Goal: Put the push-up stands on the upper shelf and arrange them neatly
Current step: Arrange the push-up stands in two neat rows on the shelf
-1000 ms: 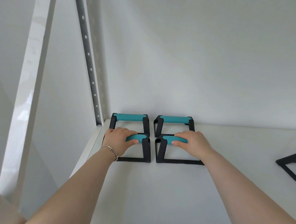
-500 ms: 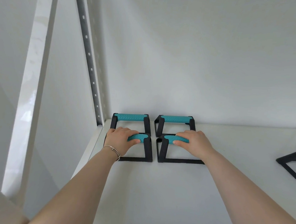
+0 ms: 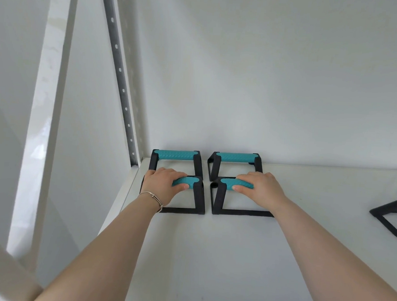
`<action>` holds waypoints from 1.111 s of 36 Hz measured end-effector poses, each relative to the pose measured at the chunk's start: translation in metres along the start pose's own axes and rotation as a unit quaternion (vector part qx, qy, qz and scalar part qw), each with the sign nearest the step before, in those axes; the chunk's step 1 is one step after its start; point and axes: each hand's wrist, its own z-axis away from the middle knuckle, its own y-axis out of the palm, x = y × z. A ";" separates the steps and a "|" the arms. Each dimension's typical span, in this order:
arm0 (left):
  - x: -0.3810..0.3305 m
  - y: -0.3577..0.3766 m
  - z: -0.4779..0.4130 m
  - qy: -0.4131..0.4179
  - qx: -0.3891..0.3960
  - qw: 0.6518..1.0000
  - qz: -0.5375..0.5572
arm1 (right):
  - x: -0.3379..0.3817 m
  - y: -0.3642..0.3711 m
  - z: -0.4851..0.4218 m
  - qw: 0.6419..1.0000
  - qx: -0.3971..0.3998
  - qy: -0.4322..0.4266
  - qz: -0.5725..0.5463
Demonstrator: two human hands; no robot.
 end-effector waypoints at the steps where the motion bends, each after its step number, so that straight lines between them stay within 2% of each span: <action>1: 0.000 0.000 0.000 -0.001 0.000 1.000 0.000 | 0.000 -0.001 0.000 1.000 -0.001 -0.002 -0.002; 15: -0.005 -0.001 0.004 -0.013 0.008 1.000 0.003 | 0.005 -0.002 0.003 0.998 0.021 -0.013 0.055; 22: -0.037 -0.002 0.013 -0.018 -0.045 0.999 -0.004 | 0.001 -0.001 0.022 0.995 -0.081 0.017 0.057; 30: -0.149 0.005 0.021 -0.022 -0.144 0.989 -0.021 | -0.050 -0.022 0.066 0.978 -0.163 0.086 0.096; 33: -0.205 0.010 0.021 -0.005 -0.134 0.990 -0.044 | -0.084 -0.038 0.090 0.971 -0.175 0.111 0.121; 40: -0.353 0.031 0.018 0.031 -0.112 0.993 -0.007 | -0.189 -0.110 0.147 0.957 -0.203 0.153 0.135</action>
